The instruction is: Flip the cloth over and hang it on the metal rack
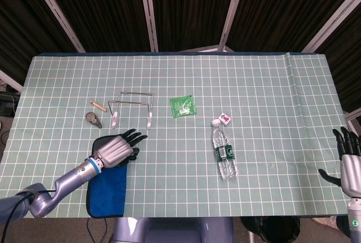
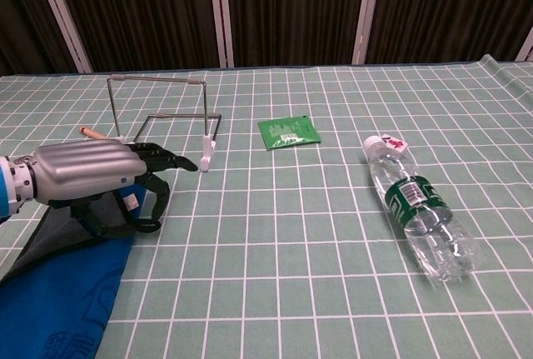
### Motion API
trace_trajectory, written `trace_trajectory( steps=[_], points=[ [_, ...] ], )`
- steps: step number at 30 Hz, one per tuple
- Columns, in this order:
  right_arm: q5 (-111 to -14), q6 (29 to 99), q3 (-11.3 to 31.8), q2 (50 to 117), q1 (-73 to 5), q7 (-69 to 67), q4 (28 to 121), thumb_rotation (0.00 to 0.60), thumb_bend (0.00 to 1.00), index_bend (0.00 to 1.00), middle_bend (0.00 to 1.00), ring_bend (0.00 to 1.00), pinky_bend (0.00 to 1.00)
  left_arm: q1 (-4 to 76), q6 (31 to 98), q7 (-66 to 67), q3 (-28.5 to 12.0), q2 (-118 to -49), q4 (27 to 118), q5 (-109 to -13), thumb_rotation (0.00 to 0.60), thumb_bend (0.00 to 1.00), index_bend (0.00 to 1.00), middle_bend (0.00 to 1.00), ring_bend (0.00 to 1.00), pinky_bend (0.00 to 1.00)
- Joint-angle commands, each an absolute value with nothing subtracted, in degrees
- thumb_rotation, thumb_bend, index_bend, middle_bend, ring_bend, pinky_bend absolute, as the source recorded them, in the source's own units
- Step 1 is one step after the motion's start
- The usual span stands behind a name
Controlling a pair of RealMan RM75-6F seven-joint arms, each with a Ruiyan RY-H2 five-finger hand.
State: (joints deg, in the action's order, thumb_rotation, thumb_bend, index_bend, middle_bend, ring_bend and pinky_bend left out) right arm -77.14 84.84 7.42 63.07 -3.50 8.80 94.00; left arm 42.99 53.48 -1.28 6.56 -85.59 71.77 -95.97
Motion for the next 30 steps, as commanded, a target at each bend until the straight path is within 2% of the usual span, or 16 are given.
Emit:
trace_trajectory(
  steps=[1,30],
  points=[
    [-77.2,84.9,7.4,63.1,-3.5,8.8,94.0,0.600,0.00,0.00,0.00,0.00,0.00,42.9,53.5,-1.2,6.5,-85.8,71.5,-95.9,0.600,0.40,0.46,0.00,0.00,0.00],
    [-76.7,84.3,7.4,63.2,-3.7,8.9,93.6,0.600,0.00,0.00,0.00,0.00,0.00,43.4,51.7,-0.7,6.0,-87.7,69.8,-94.3,0.600,0.41,0.47,0.00,0.00,0.00]
  ],
)
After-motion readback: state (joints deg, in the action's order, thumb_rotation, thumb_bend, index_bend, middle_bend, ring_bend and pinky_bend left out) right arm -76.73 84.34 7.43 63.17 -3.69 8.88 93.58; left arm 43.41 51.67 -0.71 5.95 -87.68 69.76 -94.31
